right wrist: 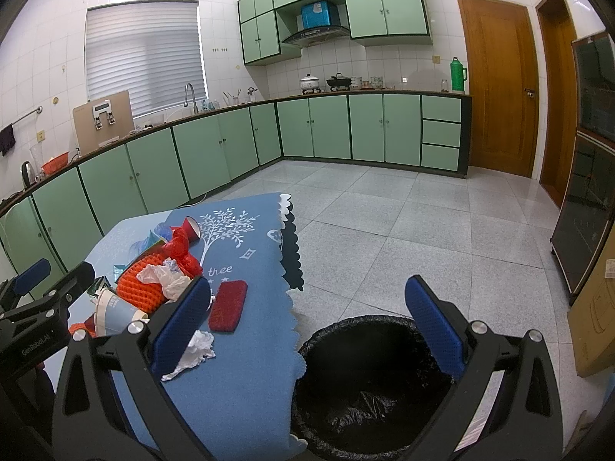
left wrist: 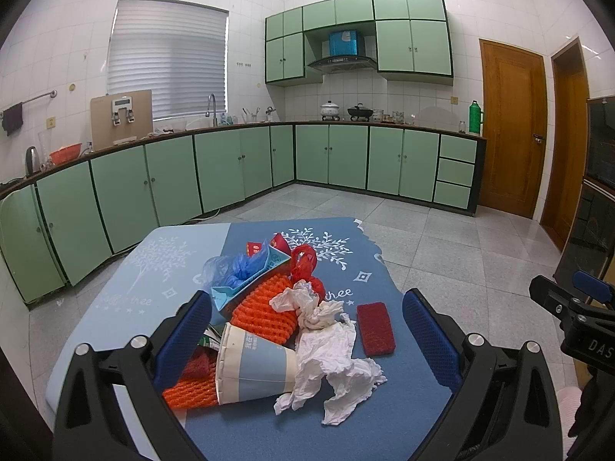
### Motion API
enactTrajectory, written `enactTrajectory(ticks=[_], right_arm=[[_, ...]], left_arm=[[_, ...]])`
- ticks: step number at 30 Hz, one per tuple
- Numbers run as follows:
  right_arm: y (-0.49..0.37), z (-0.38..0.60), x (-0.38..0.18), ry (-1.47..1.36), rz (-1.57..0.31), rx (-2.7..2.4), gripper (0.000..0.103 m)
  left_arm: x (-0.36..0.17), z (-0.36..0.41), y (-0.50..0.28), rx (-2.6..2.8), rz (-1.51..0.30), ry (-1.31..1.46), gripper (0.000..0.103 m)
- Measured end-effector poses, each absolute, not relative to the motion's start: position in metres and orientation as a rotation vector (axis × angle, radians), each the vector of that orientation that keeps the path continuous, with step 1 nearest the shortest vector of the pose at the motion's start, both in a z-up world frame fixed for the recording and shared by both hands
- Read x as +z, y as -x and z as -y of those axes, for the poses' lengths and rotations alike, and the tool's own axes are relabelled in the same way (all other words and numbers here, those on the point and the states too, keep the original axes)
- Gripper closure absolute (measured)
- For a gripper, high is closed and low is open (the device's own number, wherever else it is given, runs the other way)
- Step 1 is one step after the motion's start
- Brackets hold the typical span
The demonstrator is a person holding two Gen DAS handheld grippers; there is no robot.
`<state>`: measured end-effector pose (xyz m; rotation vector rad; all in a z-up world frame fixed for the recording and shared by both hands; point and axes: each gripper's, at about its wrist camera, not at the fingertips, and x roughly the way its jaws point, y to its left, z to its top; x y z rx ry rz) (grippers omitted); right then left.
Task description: Collect trash
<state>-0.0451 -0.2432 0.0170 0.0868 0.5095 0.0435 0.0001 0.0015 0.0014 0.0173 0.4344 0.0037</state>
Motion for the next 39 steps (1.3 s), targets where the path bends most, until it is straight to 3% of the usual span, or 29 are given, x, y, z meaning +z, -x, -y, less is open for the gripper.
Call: enactTrajectory(ticks=[11, 23, 31, 34, 39], right_arm=[[0.042, 0.237, 0.018, -0.081, -0.51, 0.051, 0.005], [-0.005, 0.186, -0.021, -0.065, -0.51, 0.123, 0.005], [-0.018, 0.152, -0.049, -0.055, -0.598, 0.264, 0.01], [-0.018, 0.14, -0.054, -0.038, -0.629, 0.319, 0.023], [-0.016, 0.131, -0.061, -0.029, -0.668, 0.369, 0.026]], left_arm=[[-0.001, -0.02, -0.003, 0.031, -0.436, -0.016, 0.006], [-0.029, -0.074, -0.019, 0.151, -0.459, -0.016, 0.006], [-0.049, -0.091, -0.026, 0.157, -0.515, 0.002, 0.006], [-0.052, -0.096, -0.025, 0.157, -0.527, 0.011, 0.006], [-0.056, -0.099, -0.023, 0.144, -0.534, 0.011, 0.006]])
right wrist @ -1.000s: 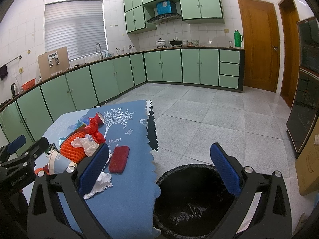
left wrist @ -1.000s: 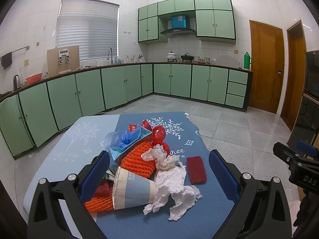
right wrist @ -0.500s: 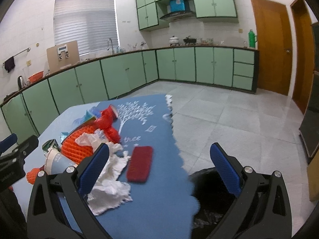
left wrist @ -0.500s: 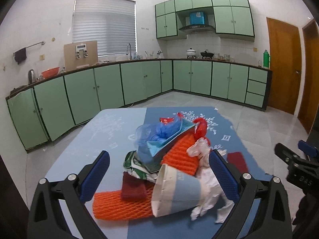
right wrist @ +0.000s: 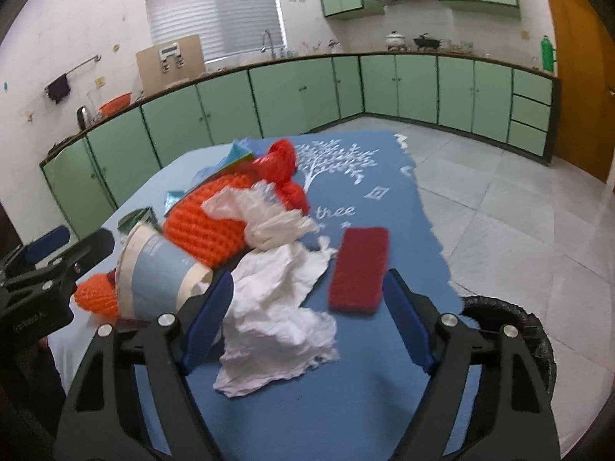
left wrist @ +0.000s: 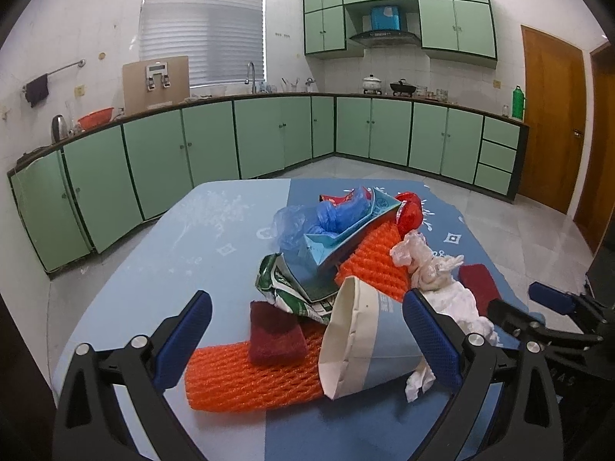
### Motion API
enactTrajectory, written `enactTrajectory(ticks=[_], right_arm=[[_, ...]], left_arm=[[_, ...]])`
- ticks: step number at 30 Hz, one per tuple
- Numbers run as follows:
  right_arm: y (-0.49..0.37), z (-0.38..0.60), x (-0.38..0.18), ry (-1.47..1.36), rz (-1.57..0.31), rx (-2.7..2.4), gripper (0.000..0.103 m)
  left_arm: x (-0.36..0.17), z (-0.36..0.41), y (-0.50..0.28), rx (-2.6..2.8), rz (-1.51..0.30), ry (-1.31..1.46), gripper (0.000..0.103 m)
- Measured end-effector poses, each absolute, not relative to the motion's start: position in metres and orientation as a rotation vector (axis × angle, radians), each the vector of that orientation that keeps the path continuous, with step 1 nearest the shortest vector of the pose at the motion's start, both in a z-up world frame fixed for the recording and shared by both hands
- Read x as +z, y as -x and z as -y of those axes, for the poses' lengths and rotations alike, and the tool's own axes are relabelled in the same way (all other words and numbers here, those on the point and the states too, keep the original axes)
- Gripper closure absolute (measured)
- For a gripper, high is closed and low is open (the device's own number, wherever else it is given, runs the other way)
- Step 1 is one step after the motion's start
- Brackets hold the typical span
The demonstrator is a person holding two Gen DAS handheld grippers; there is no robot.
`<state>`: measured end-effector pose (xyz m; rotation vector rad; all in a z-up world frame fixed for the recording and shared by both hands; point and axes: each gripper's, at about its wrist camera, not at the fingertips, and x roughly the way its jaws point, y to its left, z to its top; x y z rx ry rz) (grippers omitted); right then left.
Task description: Collect trash
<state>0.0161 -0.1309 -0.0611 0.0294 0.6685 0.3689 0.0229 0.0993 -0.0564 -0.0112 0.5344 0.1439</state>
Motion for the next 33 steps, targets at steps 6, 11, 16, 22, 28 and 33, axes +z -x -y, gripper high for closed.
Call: enactTrajectory(ticks=[6, 11, 16, 22, 28, 33], right_arm=[[-0.013, 0.119, -0.071, 0.012, -0.696, 0.402, 0.032], [-0.014, 0.117, -0.082, 0.009, -0.749, 0.45, 0.052], [-0.014, 0.116, -0.092, -0.012, -0.806, 0.5, 0.081], [-0.007, 0.121, -0.079, -0.022, -0.762, 0.527, 0.093], [-0.006, 0.132, -0.06, -0.029, -0.699, 0.507, 0.094], [-0.011, 0.136, -0.064, -0.033, -0.723, 0.489, 0.094]], left_arm=[[-0.061, -0.101, -0.024, 0.14, -0.55, 0.027, 0.008], [-0.066, -0.1, -0.023, 0.128, -0.562, 0.028, 0.012], [-0.068, -0.097, -0.024, 0.116, -0.574, 0.029, 0.017], [-0.072, -0.092, -0.026, 0.086, -0.596, 0.025, 0.03], [-0.077, -0.084, -0.033, 0.043, -0.62, 0.026, 0.039], [-0.083, -0.081, -0.04, -0.001, -0.656, 0.034, 0.051]])
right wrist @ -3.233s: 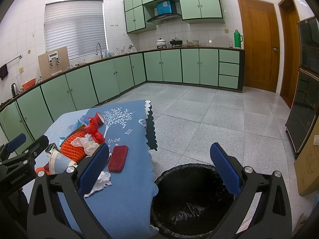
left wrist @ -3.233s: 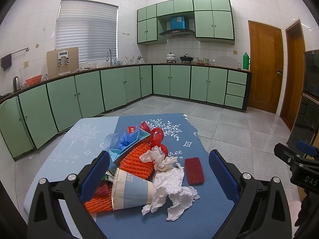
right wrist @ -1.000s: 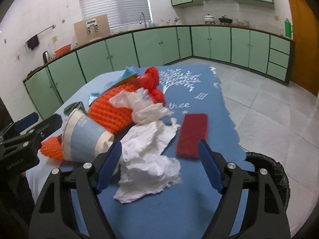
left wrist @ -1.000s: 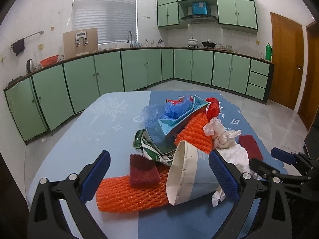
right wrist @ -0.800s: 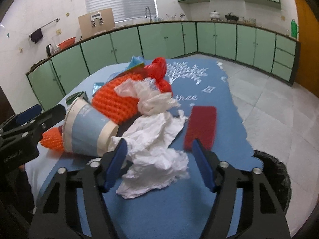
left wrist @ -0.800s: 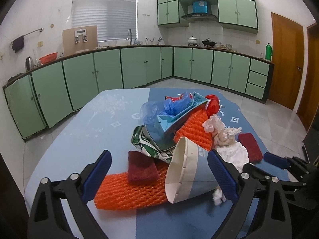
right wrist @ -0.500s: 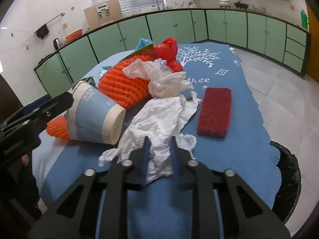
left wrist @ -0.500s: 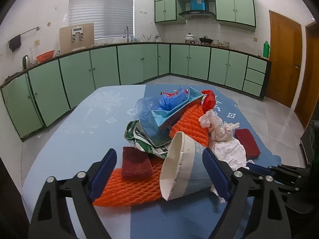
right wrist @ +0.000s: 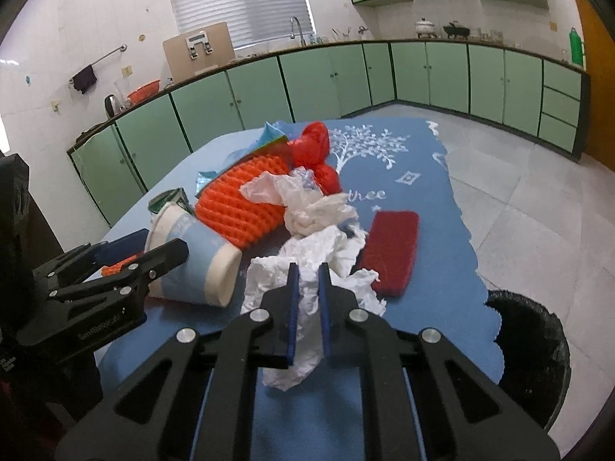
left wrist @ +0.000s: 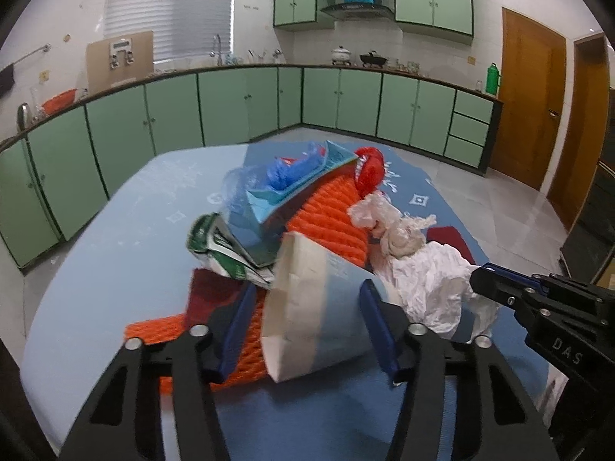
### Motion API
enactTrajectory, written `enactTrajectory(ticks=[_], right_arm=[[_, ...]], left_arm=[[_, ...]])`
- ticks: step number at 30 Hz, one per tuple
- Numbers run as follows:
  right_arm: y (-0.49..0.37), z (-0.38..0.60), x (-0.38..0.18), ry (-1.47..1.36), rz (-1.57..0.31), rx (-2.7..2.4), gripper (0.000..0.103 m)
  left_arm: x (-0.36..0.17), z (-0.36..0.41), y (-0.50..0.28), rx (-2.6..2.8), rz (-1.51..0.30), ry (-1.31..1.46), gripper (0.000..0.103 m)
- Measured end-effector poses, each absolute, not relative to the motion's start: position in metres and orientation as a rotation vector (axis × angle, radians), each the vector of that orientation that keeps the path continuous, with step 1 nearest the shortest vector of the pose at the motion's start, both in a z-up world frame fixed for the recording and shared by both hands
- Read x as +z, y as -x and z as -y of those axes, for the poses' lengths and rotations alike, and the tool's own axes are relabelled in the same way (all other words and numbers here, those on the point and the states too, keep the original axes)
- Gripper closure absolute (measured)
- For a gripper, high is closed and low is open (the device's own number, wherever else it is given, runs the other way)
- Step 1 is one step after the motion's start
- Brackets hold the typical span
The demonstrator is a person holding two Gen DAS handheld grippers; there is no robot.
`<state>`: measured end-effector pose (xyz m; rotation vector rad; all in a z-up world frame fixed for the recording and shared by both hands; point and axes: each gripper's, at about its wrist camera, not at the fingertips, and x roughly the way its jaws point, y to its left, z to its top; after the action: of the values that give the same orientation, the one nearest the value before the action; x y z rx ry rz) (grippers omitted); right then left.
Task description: Collect trash
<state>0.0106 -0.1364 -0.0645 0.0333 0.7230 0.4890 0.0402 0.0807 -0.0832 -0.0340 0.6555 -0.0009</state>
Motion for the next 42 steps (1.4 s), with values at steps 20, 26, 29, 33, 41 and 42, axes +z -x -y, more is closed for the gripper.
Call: enactTrajectory(ticks=[20, 26, 29, 33, 41, 42], right_arm=[[-0.037, 0.13, -0.047, -0.027, -0.685, 0.483, 0.048], [-0.045, 0.128, -0.053, -0.041, -0.706, 0.471, 0.048], [-0.046, 0.132, -0.055, -0.046, -0.717, 0.462, 0.048], [-0.046, 0.134, -0.055, -0.047, -0.712, 0.456, 0.048], [-0.044, 0.132, -0.055, -0.044, -0.71, 0.465, 0.048], [-0.043, 0.131, -0.055, -0.043, -0.71, 0.467, 0.048]], left_arm=[[-0.075, -0.073, -0.039, -0.095, -0.619, 0.038, 0.089], [-0.077, -0.072, -0.044, -0.115, -0.636, 0.042, 0.087], [-0.078, -0.069, -0.044, -0.119, -0.634, 0.048, 0.087], [-0.077, -0.068, -0.044, -0.124, -0.637, 0.052, 0.088], [-0.069, -0.08, -0.037, -0.052, -0.618, 0.049, 0.047], [-0.068, -0.082, -0.038, -0.042, -0.611, 0.043, 0.044]])
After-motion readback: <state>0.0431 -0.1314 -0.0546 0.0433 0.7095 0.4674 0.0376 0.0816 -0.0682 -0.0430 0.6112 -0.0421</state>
